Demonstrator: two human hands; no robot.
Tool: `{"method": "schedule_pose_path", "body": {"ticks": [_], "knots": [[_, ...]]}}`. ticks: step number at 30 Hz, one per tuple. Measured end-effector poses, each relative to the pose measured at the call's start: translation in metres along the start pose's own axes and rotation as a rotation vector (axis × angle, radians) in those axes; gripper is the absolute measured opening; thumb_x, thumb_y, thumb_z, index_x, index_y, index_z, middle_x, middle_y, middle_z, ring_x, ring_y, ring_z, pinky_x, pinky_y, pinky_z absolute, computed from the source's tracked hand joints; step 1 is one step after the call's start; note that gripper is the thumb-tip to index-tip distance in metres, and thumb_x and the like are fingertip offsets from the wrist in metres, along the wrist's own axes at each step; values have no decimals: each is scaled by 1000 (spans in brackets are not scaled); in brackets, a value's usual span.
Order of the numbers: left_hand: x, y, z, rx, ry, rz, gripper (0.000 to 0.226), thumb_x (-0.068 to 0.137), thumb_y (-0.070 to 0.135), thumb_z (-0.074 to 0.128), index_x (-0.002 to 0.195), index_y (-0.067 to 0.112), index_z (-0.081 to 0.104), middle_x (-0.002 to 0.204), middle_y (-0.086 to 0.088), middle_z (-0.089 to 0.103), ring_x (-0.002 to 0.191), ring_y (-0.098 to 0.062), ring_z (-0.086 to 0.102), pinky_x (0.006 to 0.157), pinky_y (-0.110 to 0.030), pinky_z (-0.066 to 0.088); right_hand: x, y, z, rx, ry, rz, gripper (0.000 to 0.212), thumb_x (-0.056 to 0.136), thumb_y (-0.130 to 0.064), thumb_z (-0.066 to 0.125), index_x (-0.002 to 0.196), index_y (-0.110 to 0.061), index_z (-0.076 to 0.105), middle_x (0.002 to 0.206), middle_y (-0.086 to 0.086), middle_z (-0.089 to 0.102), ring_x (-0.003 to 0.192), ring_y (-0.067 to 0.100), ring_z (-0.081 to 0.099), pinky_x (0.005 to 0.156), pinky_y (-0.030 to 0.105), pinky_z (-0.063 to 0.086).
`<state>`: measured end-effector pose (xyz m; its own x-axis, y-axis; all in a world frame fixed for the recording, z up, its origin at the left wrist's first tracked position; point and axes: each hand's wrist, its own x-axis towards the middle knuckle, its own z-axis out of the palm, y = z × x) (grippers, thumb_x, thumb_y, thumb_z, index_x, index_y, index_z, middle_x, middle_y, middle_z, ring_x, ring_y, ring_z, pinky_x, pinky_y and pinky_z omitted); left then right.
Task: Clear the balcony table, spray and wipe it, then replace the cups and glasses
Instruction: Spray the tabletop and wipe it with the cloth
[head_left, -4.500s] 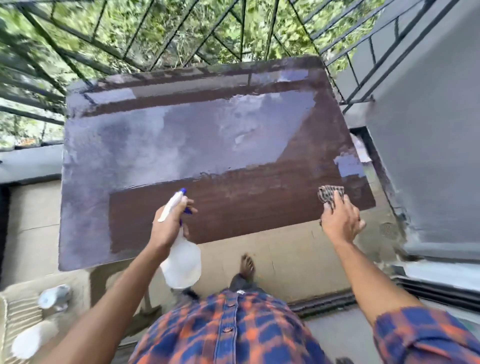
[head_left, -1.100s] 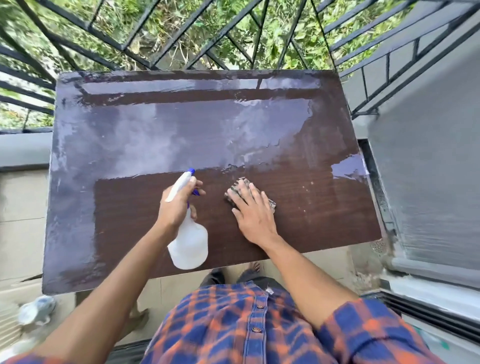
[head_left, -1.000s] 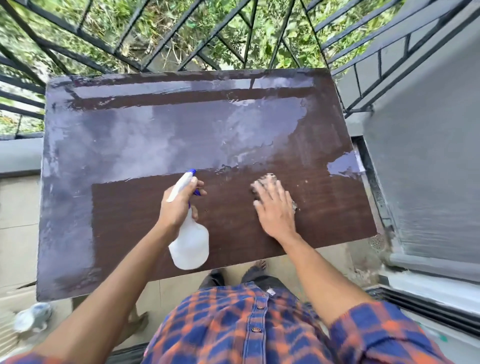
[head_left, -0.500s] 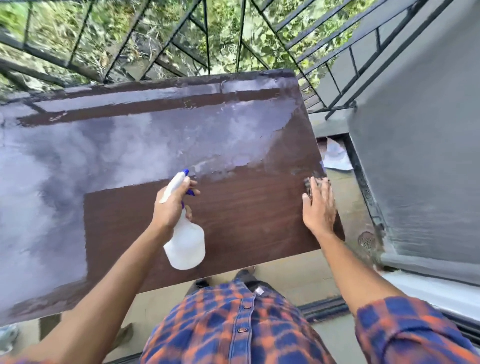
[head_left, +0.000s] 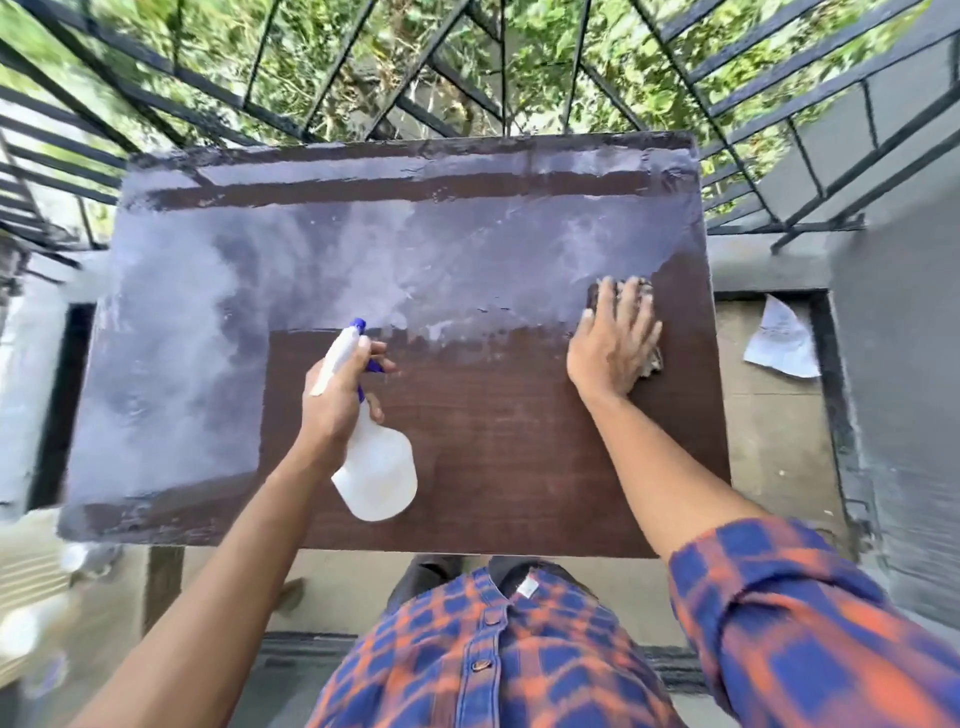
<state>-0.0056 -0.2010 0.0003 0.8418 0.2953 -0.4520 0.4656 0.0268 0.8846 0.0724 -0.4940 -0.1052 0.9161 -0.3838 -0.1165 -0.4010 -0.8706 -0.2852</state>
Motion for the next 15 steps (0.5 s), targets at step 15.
{"method": "schedule_pose_path", "body": {"ticks": [15], "knots": [[-23, 0, -46, -65, 183, -34, 32, 96, 46, 57, 96, 19, 72, 92, -8, 72, 38, -26, 44, 51, -34, 43, -113, -114, 55, 73, -295, -1068, 48, 93, -40, 55, 141, -36, 55, 159, -5, 41, 147, 21, 35, 119, 49, 26]]}}
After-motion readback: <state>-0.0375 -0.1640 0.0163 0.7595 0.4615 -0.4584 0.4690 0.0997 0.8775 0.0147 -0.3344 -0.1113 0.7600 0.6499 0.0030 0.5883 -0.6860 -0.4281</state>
